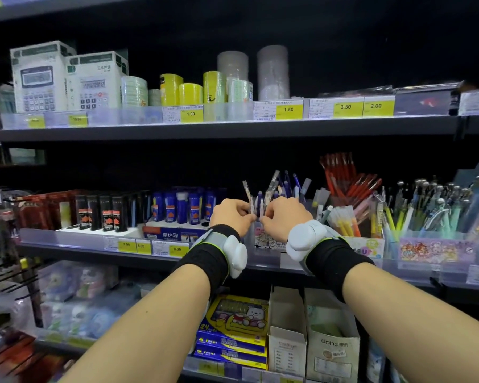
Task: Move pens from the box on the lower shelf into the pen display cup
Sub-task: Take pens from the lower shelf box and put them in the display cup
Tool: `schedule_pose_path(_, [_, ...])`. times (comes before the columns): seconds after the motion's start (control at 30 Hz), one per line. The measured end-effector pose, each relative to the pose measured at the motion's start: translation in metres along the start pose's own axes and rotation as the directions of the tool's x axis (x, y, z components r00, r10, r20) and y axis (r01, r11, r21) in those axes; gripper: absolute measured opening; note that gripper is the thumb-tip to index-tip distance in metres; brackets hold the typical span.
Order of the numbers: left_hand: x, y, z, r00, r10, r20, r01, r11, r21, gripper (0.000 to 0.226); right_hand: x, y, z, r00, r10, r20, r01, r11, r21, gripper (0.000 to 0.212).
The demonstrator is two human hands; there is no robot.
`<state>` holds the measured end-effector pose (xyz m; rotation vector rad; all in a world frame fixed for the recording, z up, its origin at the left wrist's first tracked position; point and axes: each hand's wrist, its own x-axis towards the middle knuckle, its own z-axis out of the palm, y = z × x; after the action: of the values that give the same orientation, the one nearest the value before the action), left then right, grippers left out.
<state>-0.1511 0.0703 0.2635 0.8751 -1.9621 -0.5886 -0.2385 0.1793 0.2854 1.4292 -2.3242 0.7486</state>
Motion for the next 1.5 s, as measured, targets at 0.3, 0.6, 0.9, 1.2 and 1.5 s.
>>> schedule_pose_path(0.3, [-0.023, -0.028, -0.011, 0.964, 0.229, -0.136, -0.229, 0.973, 0.018, 0.026, -0.019, -0.006, 0.012, 0.993, -0.099, 0.065, 0.094, 0.993, 0.076, 0.025])
schedule_pose_path(0.6, [-0.070, -0.085, -0.036, 0.940, 0.339, 0.030, -0.340, 0.936, 0.089, 0.005, -0.041, -0.019, 0.042, 0.947, -0.286, 0.143, 0.267, 0.953, 0.142, 0.032])
schedule_pose_path(0.9, [-0.107, -0.180, -0.034, 0.939, -0.048, 0.342, -0.026, 0.977, 0.210, 0.011, -0.070, -0.025, 0.120, 0.842, -0.279, 0.462, 0.247, 0.960, 0.130, 0.025])
schedule_pose_path(1.2, [-0.126, -0.246, -0.015, 0.918, -0.290, 0.269, 0.176, 0.908, 0.380, 0.023, -0.082, -0.003, 0.212, 0.796, -0.066, 0.602, 0.034, 0.997, 0.064, 0.026])
schedule_pose_path(1.5, [-0.113, -0.290, -0.008, 0.947, -0.308, 0.091, 0.239, 0.865, 0.442, 0.022, -0.068, 0.006, 0.263, 0.684, 0.143, 0.715, -0.222, 0.975, 0.017, 0.046])
